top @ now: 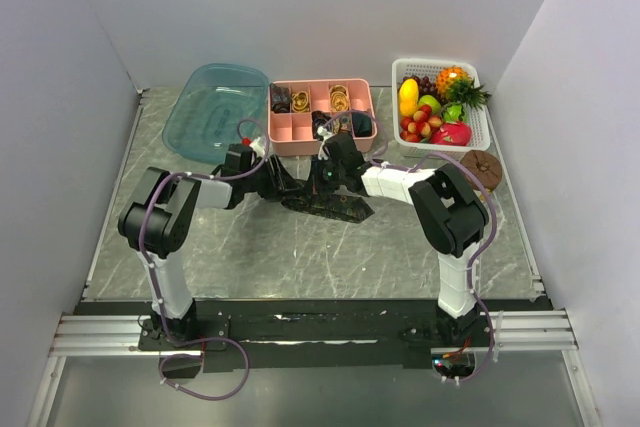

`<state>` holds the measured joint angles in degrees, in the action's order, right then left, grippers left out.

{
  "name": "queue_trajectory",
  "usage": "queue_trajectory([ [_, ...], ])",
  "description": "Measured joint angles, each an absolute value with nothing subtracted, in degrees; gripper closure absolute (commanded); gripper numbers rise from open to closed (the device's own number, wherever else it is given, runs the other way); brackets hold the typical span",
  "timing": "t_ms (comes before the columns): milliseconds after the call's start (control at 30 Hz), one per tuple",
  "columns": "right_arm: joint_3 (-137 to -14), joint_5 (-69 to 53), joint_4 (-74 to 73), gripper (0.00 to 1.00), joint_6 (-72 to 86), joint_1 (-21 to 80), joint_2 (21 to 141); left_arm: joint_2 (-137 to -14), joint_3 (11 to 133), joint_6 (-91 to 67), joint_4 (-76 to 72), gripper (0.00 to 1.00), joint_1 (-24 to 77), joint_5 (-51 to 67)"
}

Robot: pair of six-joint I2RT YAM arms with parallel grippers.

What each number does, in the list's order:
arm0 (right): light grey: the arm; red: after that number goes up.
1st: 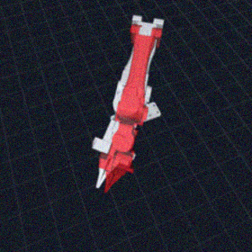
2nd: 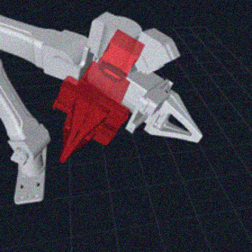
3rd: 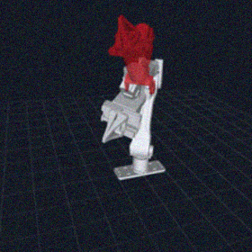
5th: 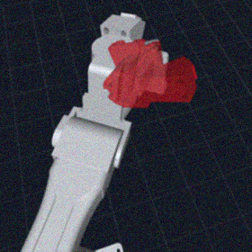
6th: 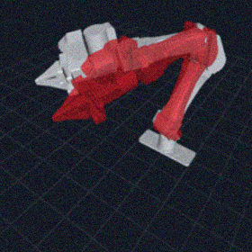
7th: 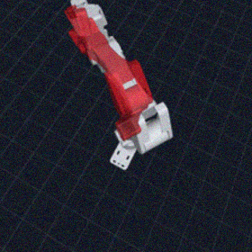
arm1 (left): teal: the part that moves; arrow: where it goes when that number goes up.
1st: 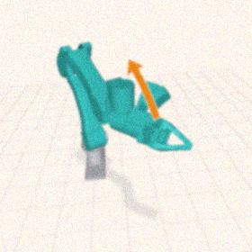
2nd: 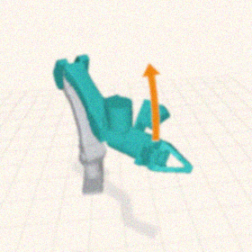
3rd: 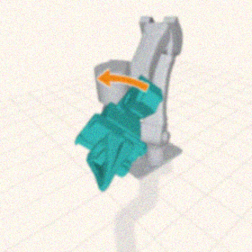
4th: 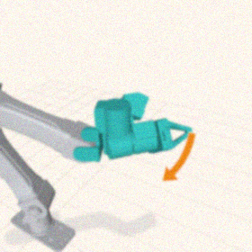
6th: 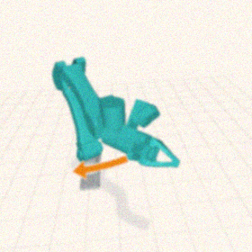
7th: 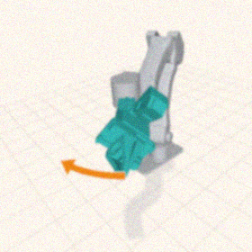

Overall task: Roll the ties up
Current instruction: Roll the tie at the center of the board.

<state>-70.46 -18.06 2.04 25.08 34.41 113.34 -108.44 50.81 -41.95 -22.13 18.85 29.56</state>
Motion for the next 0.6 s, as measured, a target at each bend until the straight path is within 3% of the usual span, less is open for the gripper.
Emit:
queue_trajectory([
  [300, -69.73, -18.06, 2.59, 1.00, 25.91, 34.15, 113.32, -108.33, 52.99, -42.17, -18.09, 0.85, 20.49, 27.33],
  [600, -69.73, -18.90, 2.48, 1.00, 26.11, 33.65, 113.32, -107.09, 61.73, -35.57, -1.30, 0.89, 24.32, 18.70],
])
